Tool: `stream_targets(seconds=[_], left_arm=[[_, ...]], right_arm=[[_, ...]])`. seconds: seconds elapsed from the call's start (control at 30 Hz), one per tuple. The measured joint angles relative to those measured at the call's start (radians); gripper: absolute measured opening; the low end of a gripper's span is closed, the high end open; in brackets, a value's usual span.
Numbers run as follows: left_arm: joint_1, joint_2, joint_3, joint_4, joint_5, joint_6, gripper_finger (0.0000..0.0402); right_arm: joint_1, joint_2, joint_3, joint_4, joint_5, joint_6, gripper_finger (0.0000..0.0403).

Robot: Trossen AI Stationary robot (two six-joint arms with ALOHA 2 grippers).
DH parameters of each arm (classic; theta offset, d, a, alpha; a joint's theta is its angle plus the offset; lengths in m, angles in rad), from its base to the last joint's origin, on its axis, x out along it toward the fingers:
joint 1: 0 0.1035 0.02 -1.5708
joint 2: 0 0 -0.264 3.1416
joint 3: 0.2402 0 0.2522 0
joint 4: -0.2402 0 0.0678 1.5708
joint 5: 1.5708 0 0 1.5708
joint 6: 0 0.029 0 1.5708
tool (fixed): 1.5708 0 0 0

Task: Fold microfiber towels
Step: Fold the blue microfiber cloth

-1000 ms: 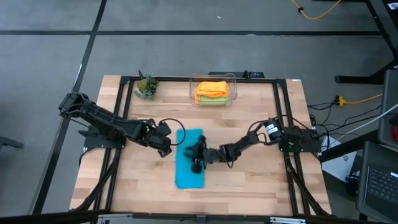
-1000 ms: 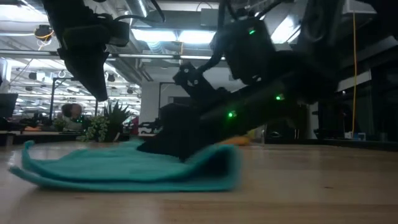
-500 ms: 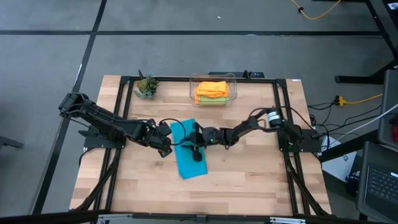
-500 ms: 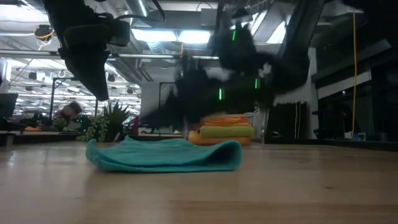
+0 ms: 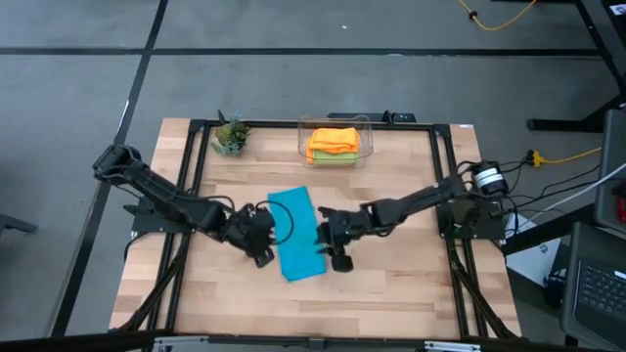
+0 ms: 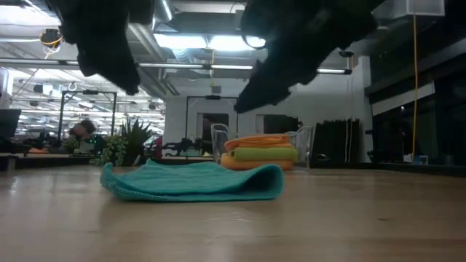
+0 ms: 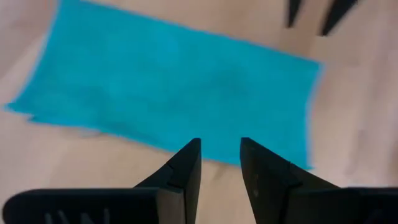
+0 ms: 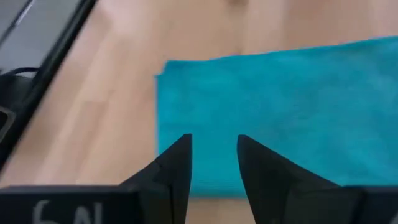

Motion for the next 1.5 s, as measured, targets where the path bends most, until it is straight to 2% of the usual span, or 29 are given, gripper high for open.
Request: stream_targets(seconds=[0.23, 0.33, 0.43, 0.63, 0.77, 0.93, 1.07, 1.2, 1.37, 1.5], left_arm=[[-0.114, 0.026, 0.001, 0.247, -0.005, 0.002, 0.0104], [-0.16, 0.06, 0.001, 0.365, -0.006, 0.065, 0.0104], [-0.188, 0.086, 0.001, 0.417, -0.005, 0.204, 0.0104], [-0.18, 0.096, 0.001, 0.426, -0.012, 0.192, 0.013], [-0.175, 0.096, 0.001, 0.423, -0.019, 0.236, 0.0172], [-0.161, 0.126, 0.001, 0.411, -0.025, 0.245, 0.0226], [-0.18, 0.192, 0.001, 0.457, -0.01, 0.31, 0.0244], [-0.198, 0.27, 0.001, 0.515, -0.01, 0.366, 0.0243], [-0.215, 0.336, 0.001, 0.579, -0.012, 0.414, 0.0246], [-0.221, 0.376, 0.001, 0.569, -0.014, 0.417, 0.0247]], right_arm=[[0.092, 0.003, 0.0, -0.056, -0.005, 0.043, 0.0131], [0.115, 0.003, 0.0, -0.046, -0.004, 0.022, 0.0131], [0.13, 0.003, 0.0, -0.046, -0.004, 0.008, 0.0131], [0.137, 0.003, 0.0, -0.049, -0.004, 0.029, 0.0134], [0.135, 0.003, 0.0, -0.059, 0.026, 0.072, 0.0163], [0.135, 0.003, 0.0, -0.051, 0.166, 0.069, 0.0235], [0.134, 0.003, 0.0, -0.048, 0.191, 0.071, 0.0275], [0.136, 0.003, 0.001, -0.049, 0.15, 0.053, 0.0286], [0.174, 0.02, 0.001, -0.035, 0.107, -0.143, 0.0287], [0.189, 0.063, 0.001, 0.017, 0.103, -0.189, 0.0287]])
